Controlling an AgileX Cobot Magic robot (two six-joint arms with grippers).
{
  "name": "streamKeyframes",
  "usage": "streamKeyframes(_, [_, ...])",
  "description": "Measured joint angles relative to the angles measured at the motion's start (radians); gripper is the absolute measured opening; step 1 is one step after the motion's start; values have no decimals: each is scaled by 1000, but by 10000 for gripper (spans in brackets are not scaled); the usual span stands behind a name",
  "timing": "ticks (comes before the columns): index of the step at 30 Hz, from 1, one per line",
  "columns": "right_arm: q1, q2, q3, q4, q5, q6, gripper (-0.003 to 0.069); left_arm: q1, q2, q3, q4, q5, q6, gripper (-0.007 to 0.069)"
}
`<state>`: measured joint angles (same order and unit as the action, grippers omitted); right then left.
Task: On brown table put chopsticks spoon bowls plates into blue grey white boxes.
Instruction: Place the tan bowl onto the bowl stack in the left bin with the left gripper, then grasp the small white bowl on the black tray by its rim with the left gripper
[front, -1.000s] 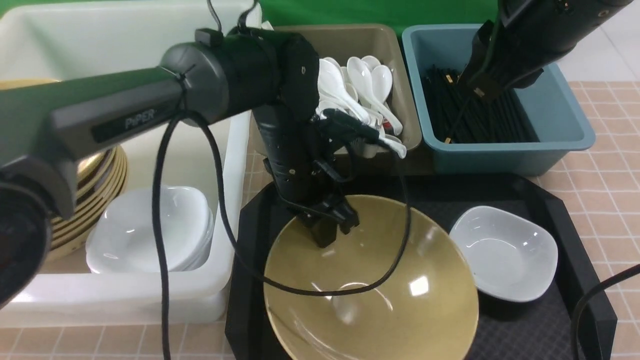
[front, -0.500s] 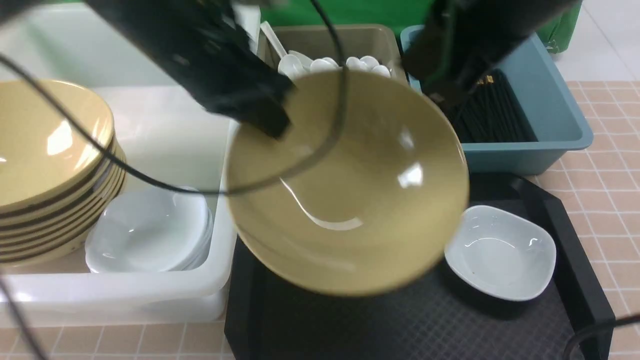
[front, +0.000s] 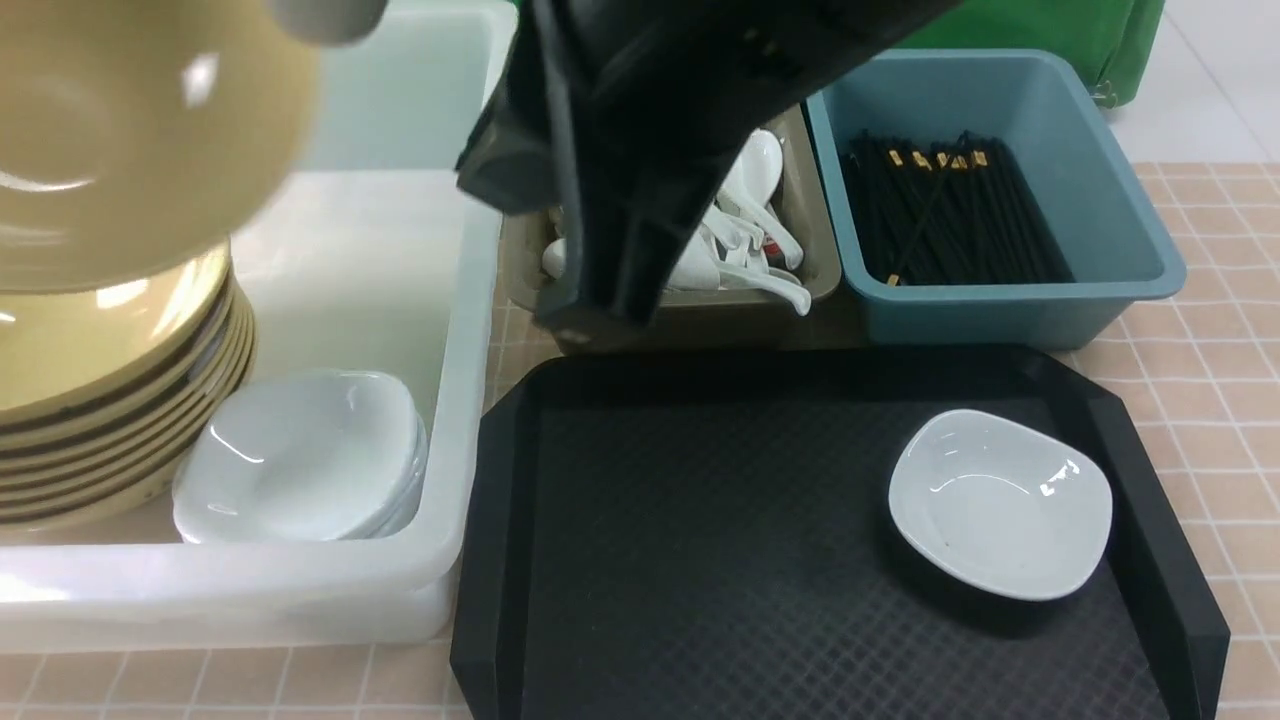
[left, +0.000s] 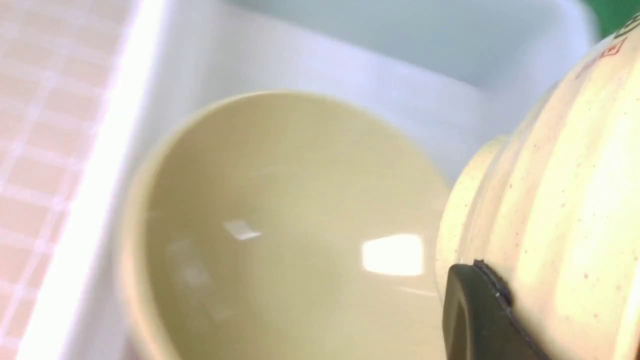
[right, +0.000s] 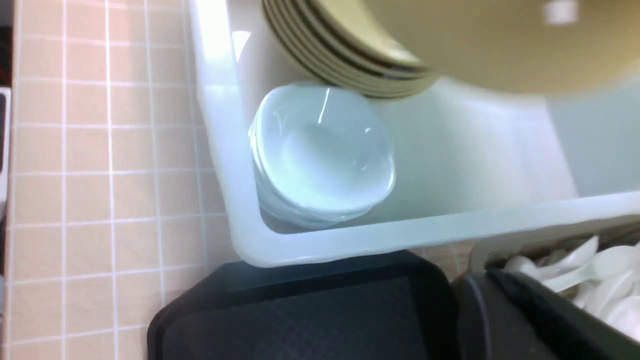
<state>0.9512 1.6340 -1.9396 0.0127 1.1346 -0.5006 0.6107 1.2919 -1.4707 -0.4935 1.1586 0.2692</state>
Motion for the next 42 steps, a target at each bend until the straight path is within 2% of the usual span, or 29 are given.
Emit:
streamKeyframes(3, [0, 12, 0, -3, 0, 0, 48, 87, 13, 81, 30, -58, 0, 6])
streamKeyframes(10, [0, 13, 0, -3, -6, 0, 48, 101, 96, 164, 20, -169, 17, 14])
streamKeyframes(16, [0, 16, 0, -3, 16, 0, 48, 73, 167, 178, 33, -204, 72, 128])
streamKeyframes(18, [0, 16, 0, -3, 35, 0, 48, 56, 174, 178, 77, -193, 69, 211])
streamKeyframes(22, [0, 16, 0, -3, 48, 0, 48, 41, 162, 178, 154, -172, -13, 367])
streamKeyframes(23, [0, 16, 0, -3, 48, 0, 48, 41, 160, 178, 161, -172, -18, 375])
streamKeyframes(25, [0, 16, 0, -4, 62, 0, 48, 41, 120, 178, 268, -166, -85, 456])
streamKeyframes(30, [0, 3, 0, -35, 95, 6, 48, 13, -23, 146, 320, -165, -181, 515])
streamKeyframes(35, [-2, -3, 0, -160, 124, 108, 48, -200, -139, 119, 248, -142, -176, 515])
streamKeyframes(36, [-11, -10, 14, -209, 124, 164, 48, -326, -152, 119, 207, -116, -153, 515])
streamKeyframes(38, [-45, -33, 58, -229, 122, 221, 48, -497, -144, 132, 173, -104, -138, 515])
streamKeyframes(42, [-146, -143, 224, -245, 119, 306, 48, -804, -65, 171, 180, -137, -147, 515])
